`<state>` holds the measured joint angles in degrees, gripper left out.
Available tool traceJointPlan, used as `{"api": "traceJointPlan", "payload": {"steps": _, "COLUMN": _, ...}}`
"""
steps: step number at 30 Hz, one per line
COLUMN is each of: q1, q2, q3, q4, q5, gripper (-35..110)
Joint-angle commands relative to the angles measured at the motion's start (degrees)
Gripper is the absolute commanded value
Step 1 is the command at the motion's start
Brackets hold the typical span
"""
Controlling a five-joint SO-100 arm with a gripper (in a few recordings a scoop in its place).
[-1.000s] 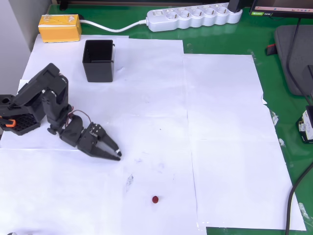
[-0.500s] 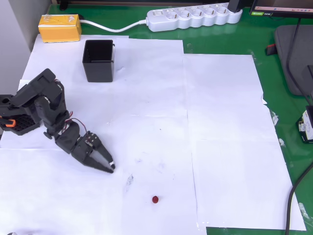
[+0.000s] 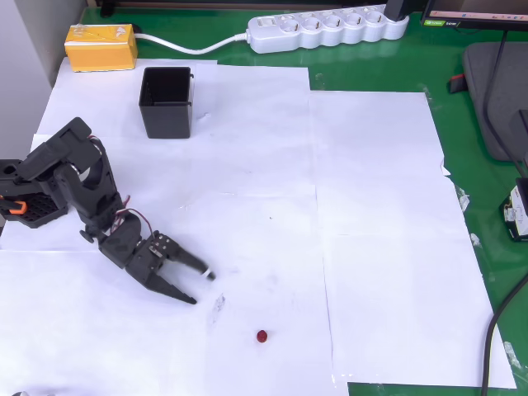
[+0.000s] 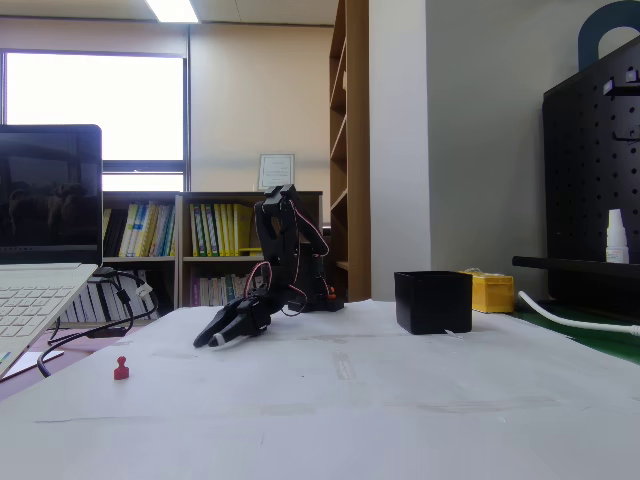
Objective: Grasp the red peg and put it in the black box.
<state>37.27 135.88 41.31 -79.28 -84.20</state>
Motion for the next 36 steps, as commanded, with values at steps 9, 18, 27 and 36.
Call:
{"api": "traceJointPlan", "payload": {"steps": 9, "q1": -0.9, "q2": -2.8, "q3": 5.6, "q4": 6.6, "q5": -4.4, "gripper": 36}}
{"api": "traceJointPlan", "payload": {"steps": 18, "q1": 1.0, "q2": -4.6, "q3": 7.6, "q4": 11.6, "q5": -4.7, "gripper": 39}}
{"api": "traceJointPlan", "payload": {"steps": 27, "q1": 0.2, "q2": -12.9, "q3": 9.1, "q4": 30.2, "q5": -10.1, "gripper": 40}}
{"api": "traceJointPlan", "payload": {"steps": 36, "q1": 1.5, "q2": -5.0, "q3": 20.0, "q4": 29.4, "q5": -9.1, "gripper": 40}}
